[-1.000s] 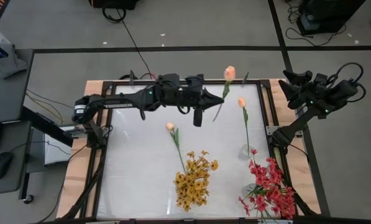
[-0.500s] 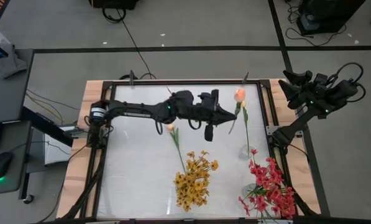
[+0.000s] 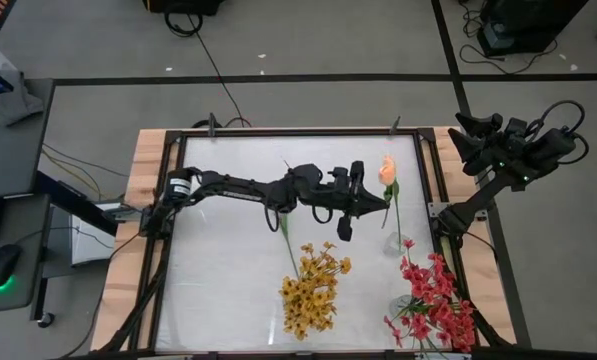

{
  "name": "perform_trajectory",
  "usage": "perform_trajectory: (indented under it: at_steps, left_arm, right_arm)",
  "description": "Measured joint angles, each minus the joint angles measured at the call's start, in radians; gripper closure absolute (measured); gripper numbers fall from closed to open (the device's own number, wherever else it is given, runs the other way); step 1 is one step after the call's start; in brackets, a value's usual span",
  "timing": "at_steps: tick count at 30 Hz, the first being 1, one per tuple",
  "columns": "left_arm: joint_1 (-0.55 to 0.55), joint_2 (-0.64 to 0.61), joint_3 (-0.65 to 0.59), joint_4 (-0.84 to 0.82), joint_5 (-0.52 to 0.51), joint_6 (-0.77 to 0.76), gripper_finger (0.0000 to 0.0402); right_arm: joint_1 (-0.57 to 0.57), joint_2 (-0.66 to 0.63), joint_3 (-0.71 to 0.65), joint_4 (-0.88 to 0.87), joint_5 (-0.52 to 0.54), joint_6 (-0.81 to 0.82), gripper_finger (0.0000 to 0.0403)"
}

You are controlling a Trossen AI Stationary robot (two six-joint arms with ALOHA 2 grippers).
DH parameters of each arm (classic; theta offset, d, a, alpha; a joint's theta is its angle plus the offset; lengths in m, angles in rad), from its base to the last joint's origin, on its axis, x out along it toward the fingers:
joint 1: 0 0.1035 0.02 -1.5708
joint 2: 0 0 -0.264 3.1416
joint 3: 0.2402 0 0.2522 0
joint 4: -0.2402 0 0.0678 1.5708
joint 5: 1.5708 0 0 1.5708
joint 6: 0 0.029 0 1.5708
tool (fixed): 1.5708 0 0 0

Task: Sort flowers into vase by color
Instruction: Put the top light pink flower into the top transparent vase

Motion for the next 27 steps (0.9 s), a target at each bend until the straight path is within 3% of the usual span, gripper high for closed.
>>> perform_trajectory:
  at_steps: [11,27]
  left_arm:
    - [-0.001,0.112,0.0,0.268,0.0,-0.018,0.0393]
    - [-0.009,0.229,0.054,0.266,0.0,-0.069,0.0393]
  right_arm:
    - [0.0,0.0,0.0,0.0,0.0,0.0,0.0057]
    - [0.0,0.0,0.0,0.0,0.0,0.0,0.0057]
